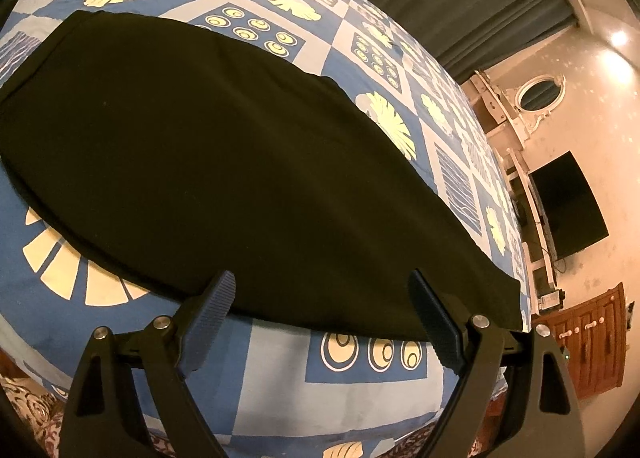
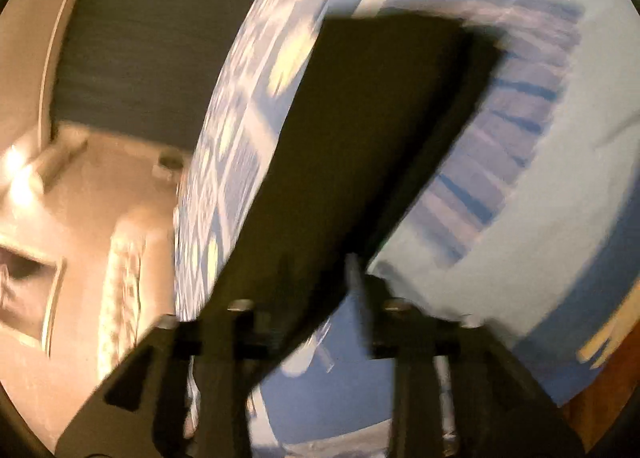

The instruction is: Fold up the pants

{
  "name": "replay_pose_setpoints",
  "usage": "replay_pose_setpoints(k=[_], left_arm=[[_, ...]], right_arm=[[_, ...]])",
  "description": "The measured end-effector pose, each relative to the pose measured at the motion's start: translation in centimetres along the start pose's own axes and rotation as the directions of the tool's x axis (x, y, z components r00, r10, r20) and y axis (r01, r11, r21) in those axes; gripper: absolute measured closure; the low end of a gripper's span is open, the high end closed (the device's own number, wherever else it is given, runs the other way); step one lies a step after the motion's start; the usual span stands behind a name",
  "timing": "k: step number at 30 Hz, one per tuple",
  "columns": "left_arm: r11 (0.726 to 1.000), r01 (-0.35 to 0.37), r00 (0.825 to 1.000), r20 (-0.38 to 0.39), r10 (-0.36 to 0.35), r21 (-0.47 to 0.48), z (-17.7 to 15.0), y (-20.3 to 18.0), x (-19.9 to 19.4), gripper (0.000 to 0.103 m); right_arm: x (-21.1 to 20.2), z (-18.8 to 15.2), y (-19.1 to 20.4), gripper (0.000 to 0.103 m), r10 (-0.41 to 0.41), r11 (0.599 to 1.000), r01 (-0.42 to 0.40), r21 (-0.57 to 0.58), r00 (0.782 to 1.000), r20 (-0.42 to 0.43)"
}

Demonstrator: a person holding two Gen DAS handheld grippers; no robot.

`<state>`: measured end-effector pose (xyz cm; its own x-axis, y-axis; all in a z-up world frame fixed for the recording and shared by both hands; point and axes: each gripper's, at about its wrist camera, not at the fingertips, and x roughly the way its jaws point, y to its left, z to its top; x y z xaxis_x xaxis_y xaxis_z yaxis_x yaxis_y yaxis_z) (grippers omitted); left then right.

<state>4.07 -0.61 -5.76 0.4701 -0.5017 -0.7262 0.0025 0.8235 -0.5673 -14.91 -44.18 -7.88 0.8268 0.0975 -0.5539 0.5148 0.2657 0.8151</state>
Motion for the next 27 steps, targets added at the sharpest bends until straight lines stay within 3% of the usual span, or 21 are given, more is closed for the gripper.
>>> replay_pose_setpoints(k=[4, 7, 10, 13, 14, 16, 17, 24, 26, 27], left_arm=[[1.0, -0.008, 1.0, 0.004, 0.008, 0.009, 0.0, 0.0, 0.1, 0.016], [1.0, -0.018, 1.0, 0.007, 0.018, 0.018, -0.2, -0.1, 0.2, 0.016], [0.999, -0.026, 1.0, 0.01, 0.025, 0.023, -0.4, -0.2, 0.2, 0.016], [0.999, -0.031, 0.999, 0.014, 0.03, 0.031, -0.6, -0.3, 0.2, 0.016], [0.999, -0.032, 0.999, 0.014, 0.032, 0.035, -0.7, -0.3, 0.3, 0.016], [0.999, -0.034, 0.999, 0.014, 0.034, 0.042, -0.7, -0.4, 0.3, 0.016], [0.998, -0.035, 0.999, 0.013, 0.034, 0.045, -0.8, -0.4, 0.4, 0.016], [0.998, -0.039, 0.999, 0.014, 0.039, 0.056, -0.9, -0.5, 0.5, 0.016], [0.997, -0.043, 0.999, 0.013, 0.042, 0.068, -0.9, -0.6, 0.4, 0.016], [0.996, -0.046, 0.999, 0.013, 0.045, 0.075, -0.9, -0.7, 0.4, 0.016]], right_arm=[[-2.3, 3.3, -3.6, 0.05, 0.009, 0.992, -0.022, 0.121, 0.994, 0.105], [-3.1, 5.0, -5.7, 0.05, 0.019, 0.982, -0.049, 0.18, 0.987, 0.162], [-2.3, 6.4, -6.1, 0.05, 0.048, 0.984, -0.071, 0.164, 0.99, 0.136], [-1.7, 7.3, -5.0, 0.05, 0.019, 0.996, -0.028, 0.079, 0.994, 0.111], [-1.5, 7.5, -4.7, 0.054, 0.004, 0.999, -0.01, 0.053, 0.995, 0.103], [-0.9, 7.3, -3.8, 0.086, -0.021, 1.0, 0.019, 0.022, 0.995, 0.097], [-0.8, 7.5, -3.6, 0.092, -0.023, 1.0, 0.023, 0.007, 0.996, 0.09], [-0.4, 8.2, -5.8, 0.093, -0.024, 0.998, 0.026, -0.054, 0.999, 0.034], [-0.9, 8.6, -5.3, 0.086, -0.015, 0.994, 0.015, -0.107, 1.0, 0.0], [-1.4, 8.8, -5.2, 0.077, -0.007, 0.994, 0.007, -0.107, 1.0, -0.003]])
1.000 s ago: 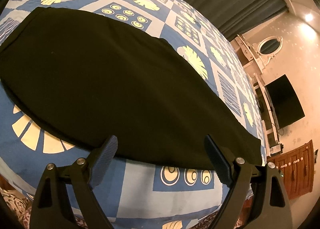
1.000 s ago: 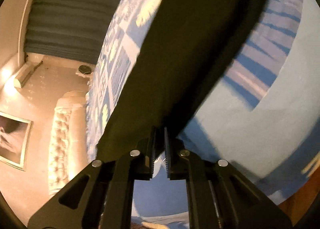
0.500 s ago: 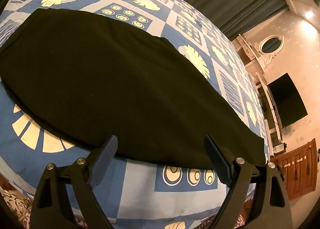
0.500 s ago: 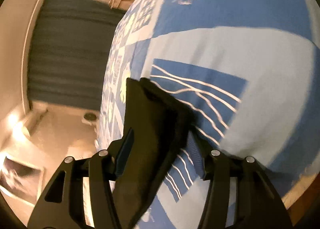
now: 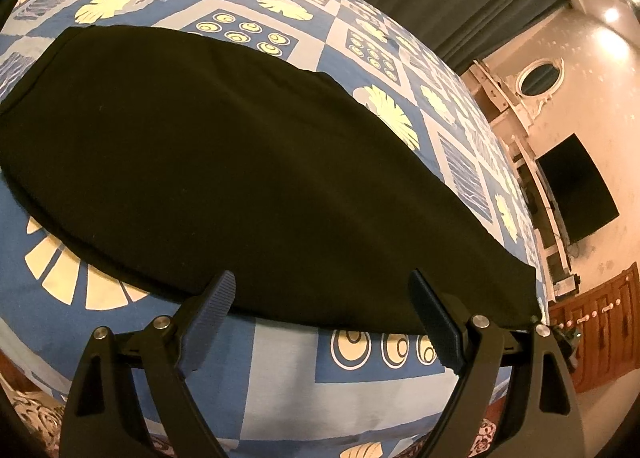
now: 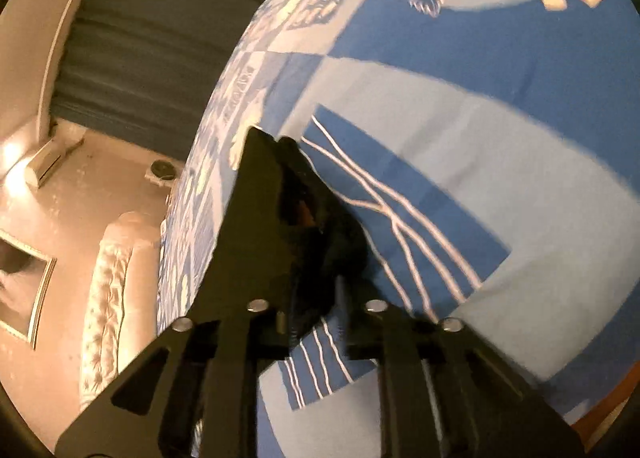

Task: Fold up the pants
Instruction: 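Grasp the trouser end with the right gripper and fold it over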

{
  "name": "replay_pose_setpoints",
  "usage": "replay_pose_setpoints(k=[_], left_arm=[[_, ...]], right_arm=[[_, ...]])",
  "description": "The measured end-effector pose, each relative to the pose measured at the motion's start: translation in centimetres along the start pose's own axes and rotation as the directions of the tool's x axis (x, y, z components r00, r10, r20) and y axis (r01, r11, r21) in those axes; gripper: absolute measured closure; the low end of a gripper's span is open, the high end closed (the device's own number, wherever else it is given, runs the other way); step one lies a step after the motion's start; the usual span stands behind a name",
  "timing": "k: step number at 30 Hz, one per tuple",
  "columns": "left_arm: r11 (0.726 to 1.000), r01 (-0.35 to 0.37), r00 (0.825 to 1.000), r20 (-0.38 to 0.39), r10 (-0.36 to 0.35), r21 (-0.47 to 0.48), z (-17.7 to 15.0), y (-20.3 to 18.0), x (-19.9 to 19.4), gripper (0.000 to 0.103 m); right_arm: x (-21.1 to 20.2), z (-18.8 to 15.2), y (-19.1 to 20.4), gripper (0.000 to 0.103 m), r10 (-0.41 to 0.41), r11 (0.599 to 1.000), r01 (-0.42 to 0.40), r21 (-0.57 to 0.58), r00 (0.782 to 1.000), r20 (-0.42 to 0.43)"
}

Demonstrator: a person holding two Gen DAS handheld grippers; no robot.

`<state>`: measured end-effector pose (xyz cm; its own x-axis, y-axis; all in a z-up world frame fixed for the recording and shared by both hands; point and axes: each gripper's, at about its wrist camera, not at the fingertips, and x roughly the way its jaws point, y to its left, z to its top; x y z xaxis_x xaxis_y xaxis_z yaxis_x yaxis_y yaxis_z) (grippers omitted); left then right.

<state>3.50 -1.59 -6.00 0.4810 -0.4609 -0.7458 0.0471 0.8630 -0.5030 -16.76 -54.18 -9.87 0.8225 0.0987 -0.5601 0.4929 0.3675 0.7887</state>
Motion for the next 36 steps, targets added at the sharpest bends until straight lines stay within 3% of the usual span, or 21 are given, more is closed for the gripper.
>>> replay_pose_setpoints(k=[1, 3, 6, 9, 14, 17, 21, 23, 25, 27, 29, 34, 36], left_arm=[[1.0, -0.002, 1.0, 0.002, 0.002, 0.003, 0.0, -0.1, 0.0, 0.016], [1.0, -0.006, 1.0, 0.017, 0.005, 0.018, 0.1, -0.4, -0.2, 0.016], [0.998, -0.031, 0.998, 0.052, 0.028, 0.063, 0.4, -0.9, -0.6, 0.016], [0.992, -0.069, 0.996, 0.062, 0.062, 0.11, 0.5, -0.8, -0.4, 0.016], [0.999, -0.036, 0.999, 0.035, 0.035, 0.03, 0.8, 0.9, 0.2, 0.016], [0.999, -0.029, 0.999, 0.026, 0.029, 0.03, 0.9, 0.9, 0.2, 0.016], [0.999, -0.031, 0.999, 0.026, 0.03, 0.043, 0.8, 0.9, 0.3, 0.016], [0.998, -0.038, 0.999, 0.02, 0.037, 0.058, 0.8, 0.7, 0.3, 0.016], [0.997, -0.036, 0.999, 0.012, 0.035, 0.063, 0.9, 0.6, 0.3, 0.016], [0.998, -0.031, 1.0, -0.001, 0.031, 0.062, 1.0, 0.7, 0.3, 0.016], [0.997, -0.03, 0.999, -0.02, 0.032, 0.074, 1.1, 0.7, 0.5, 0.016], [0.996, -0.002, 0.999, -0.052, 0.007, 0.089, 1.1, 1.3, 0.8, 0.015], [0.99, 0.008, 0.996, -0.089, 0.005, 0.144, 1.1, 0.9, 1.2, 0.01]], right_arm=[[-0.7, 0.3, 0.0, 0.073, 0.004, 1.0, -0.004, 0.002, 1.0, 0.006], [-2.0, 1.2, 0.0, 0.048, -0.034, 0.999, 0.034, -0.012, 0.998, 0.057], [-2.8, 2.9, 0.8, 0.043, -0.079, 0.994, 0.086, -0.07, 0.993, 0.087], [-1.1, 4.7, 1.8, 0.04, -0.054, 0.99, 0.053, -0.133, 0.999, 0.0], [3.0, 6.0, 1.9, 0.036, -0.045, 0.987, 0.019, -0.163, 0.986, -0.162], [4.0, 6.6, 1.9, 0.024, 0.025, 0.989, -0.055, -0.137, 0.977, -0.214], [5.4, 6.7, 2.3, 0.024, 0.07, 0.985, -0.119, -0.128, 0.939, -0.338], [6.3, 6.2, 3.1, 0.024, 0.035, 0.979, -0.11, -0.17, 0.918, -0.394], [6.5, 6.1, 3.6, 0.029, -0.001, 0.979, -0.081, -0.188, 0.916, -0.402], [6.7, 5.9, 4.1, 0.061, -0.086, 0.974, -0.008, -0.227, 0.912, -0.401], [6.7, 5.5, 4.1, 0.08, -0.108, 0.972, 0.01, -0.233, 0.905, -0.412], [6.0, 4.4, 5.8, 0.081, -0.139, 0.959, 0.031, -0.28, 0.917, -0.375], [5.5, 4.1, 6.9, 0.081, -0.167, 0.948, 0.055, -0.313, 0.924, -0.343]])
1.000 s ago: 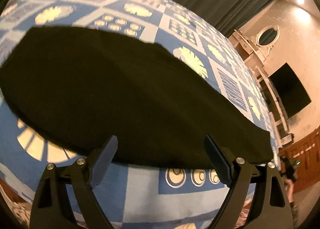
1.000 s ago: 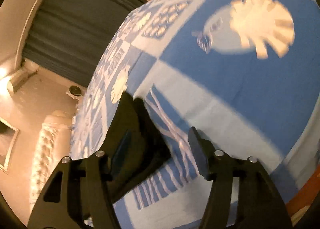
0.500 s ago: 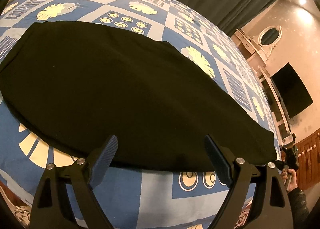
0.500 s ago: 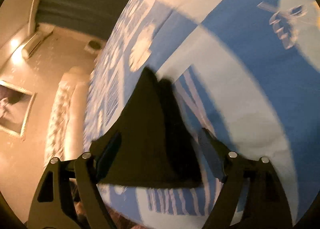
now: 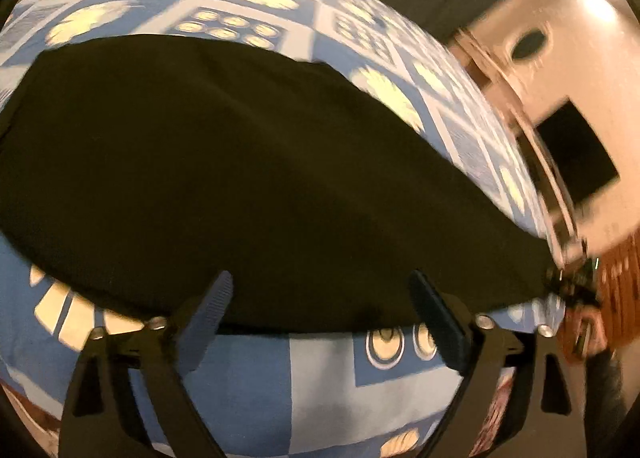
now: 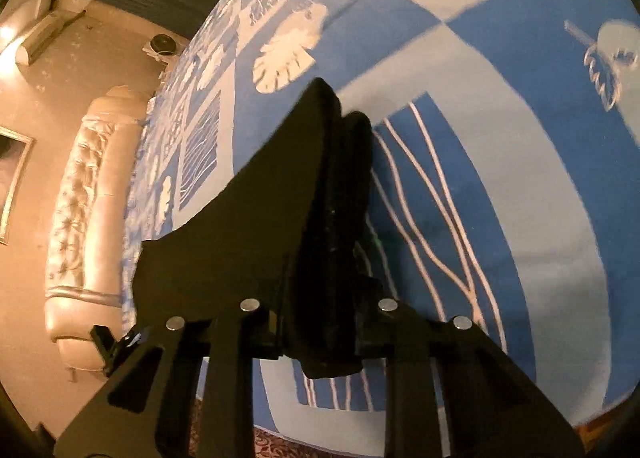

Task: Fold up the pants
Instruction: 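Grasp the trouser end with the right gripper and fold it over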

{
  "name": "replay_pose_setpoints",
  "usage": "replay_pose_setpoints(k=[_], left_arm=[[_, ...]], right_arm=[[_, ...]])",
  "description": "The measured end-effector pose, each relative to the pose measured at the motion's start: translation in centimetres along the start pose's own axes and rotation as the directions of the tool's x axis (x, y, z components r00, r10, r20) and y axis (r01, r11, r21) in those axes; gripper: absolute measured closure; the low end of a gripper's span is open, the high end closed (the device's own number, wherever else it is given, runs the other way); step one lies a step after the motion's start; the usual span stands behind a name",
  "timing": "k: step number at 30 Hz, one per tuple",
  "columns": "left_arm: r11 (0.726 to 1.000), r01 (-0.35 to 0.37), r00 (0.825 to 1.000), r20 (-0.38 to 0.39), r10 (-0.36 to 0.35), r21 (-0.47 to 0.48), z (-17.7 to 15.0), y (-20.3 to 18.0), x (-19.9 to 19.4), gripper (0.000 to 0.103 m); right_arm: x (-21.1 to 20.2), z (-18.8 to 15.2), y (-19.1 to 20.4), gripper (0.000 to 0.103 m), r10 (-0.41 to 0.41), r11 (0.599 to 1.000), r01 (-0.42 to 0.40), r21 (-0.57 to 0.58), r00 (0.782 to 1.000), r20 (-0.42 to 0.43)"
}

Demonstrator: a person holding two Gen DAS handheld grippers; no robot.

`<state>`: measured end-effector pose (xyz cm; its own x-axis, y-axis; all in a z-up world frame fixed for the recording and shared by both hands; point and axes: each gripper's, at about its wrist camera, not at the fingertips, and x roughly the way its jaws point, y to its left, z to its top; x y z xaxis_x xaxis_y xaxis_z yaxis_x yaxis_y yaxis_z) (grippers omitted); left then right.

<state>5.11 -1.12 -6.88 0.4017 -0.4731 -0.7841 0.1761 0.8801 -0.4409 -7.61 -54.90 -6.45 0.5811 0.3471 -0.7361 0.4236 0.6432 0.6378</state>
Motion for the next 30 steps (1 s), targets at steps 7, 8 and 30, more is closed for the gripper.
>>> replay_pose_setpoints(k=[7, 8, 30], left_arm=[[0.915, -0.211, 0.972, -0.028, 0.235, 0.344, -1.5, -4.2, 1.4, 0.01], [0.909, -0.228, 0.969, -0.013, 0.248, 0.35, -1.6, -4.4, 1.3, 0.01], [0.96, -0.202, 0.97, 0.176, 0.168, 0.194, 2.6, -2.9, -5.5, 0.01]], right_arm=[[-1.9, -0.7, 5.2, 0.082, -0.023, 0.997, 0.028, -0.071, 0.997, 0.069], [-2.1, -0.8, 6.6, 0.082, -0.018, 0.995, 0.025, -0.092, 0.997, 0.079], [10.7, -7.8, 28.8, 0.082, -0.156, 0.894, 0.158, -0.42, 0.987, 0.041]])
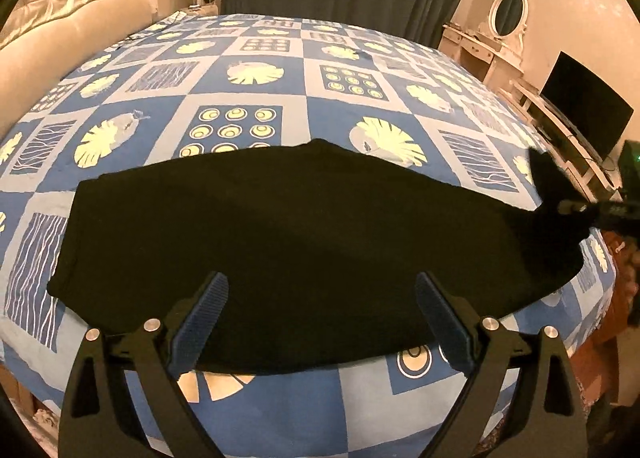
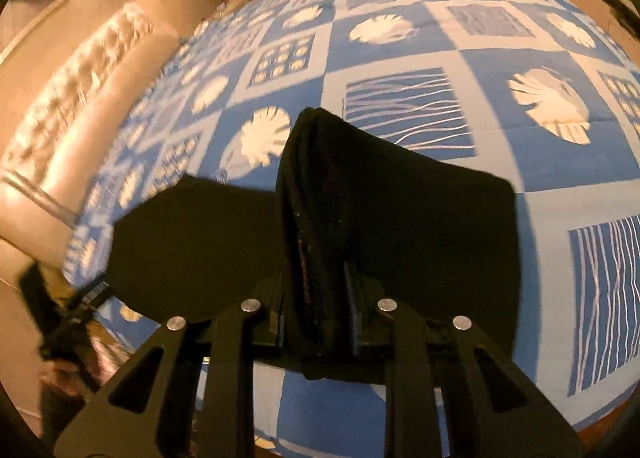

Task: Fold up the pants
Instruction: 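Grasp the trouser end with the right gripper and fold it over, then lower the folded trouser end onto the bed and open the right gripper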

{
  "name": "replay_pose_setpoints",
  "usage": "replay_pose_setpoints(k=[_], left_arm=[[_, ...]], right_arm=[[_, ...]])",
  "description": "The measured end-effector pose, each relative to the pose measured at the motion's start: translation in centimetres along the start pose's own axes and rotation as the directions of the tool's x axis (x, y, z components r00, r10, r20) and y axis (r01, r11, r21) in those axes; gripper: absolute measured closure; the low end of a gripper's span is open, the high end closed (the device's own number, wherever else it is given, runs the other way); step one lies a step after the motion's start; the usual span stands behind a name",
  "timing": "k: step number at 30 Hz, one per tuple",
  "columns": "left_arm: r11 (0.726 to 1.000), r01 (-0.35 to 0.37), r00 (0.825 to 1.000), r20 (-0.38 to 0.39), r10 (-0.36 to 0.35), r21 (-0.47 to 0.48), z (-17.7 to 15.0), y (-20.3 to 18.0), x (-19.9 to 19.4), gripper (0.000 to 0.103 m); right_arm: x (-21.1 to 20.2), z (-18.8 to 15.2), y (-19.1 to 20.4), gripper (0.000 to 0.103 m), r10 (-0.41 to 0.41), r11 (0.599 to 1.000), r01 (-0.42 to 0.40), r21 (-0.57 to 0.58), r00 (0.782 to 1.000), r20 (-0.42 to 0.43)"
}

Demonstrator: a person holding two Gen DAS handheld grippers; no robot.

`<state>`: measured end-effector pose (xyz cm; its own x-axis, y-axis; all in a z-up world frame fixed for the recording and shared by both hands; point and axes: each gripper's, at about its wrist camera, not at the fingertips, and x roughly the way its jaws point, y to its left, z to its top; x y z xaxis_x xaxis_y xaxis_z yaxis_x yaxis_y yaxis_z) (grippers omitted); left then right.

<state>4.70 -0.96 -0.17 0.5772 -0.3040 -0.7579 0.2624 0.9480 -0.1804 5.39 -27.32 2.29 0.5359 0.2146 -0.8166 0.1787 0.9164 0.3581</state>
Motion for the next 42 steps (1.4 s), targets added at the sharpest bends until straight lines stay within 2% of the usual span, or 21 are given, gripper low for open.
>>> replay_pose_setpoints(k=[6, 15, 26, 29, 38, 40, 42], left_arm=[[0.999, 0.022, 1.0, 0.011, -0.021, -0.04, 0.3, 0.6, -0.3, 0.01], [0.998, 0.025, 1.0, 0.017, -0.024, -0.059, 0.5, 0.8, -0.4, 0.01], [0.998, 0.028, 0.999, 0.018, -0.027, -0.063, 0.5, 0.9, -0.4, 0.01], [0.998, 0.026, 1.0, 0.016, -0.025, -0.063, 0.5, 0.9, -0.4, 0.01], [0.997, 0.035, 0.999, 0.011, -0.034, -0.069, 0.3, 1.0, -0.2, 0.01], [0.997, 0.033, 0.999, 0.008, -0.033, -0.068, 0.3, 1.0, -0.1, 0.01], [0.997, 0.032, 0.999, 0.005, -0.032, -0.07, 0.2, 1.0, 0.0, 0.01]], right_arm=[[4.1, -1.3, 3.6, 0.082, -0.021, 0.999, 0.019, -0.042, 0.999, -0.045], [7.4, -2.7, 7.1, 0.082, -0.04, 0.995, 0.031, -0.097, 0.995, -0.088], [9.3, -4.2, 8.8, 0.079, -0.123, 0.98, 0.107, -0.166, 0.988, -0.093], [9.6, -4.4, 9.1, 0.074, -0.123, 0.98, 0.106, -0.171, 0.988, -0.093], [10.0, -5.2, 10.1, 0.069, -0.139, 0.974, 0.123, -0.19, 0.987, -0.075], [10.0, -5.3, 10.2, 0.069, -0.137, 0.973, 0.122, -0.194, 0.988, -0.069], [10.0, -5.4, 10.7, 0.078, -0.144, 0.969, 0.129, -0.21, 0.988, -0.056]])
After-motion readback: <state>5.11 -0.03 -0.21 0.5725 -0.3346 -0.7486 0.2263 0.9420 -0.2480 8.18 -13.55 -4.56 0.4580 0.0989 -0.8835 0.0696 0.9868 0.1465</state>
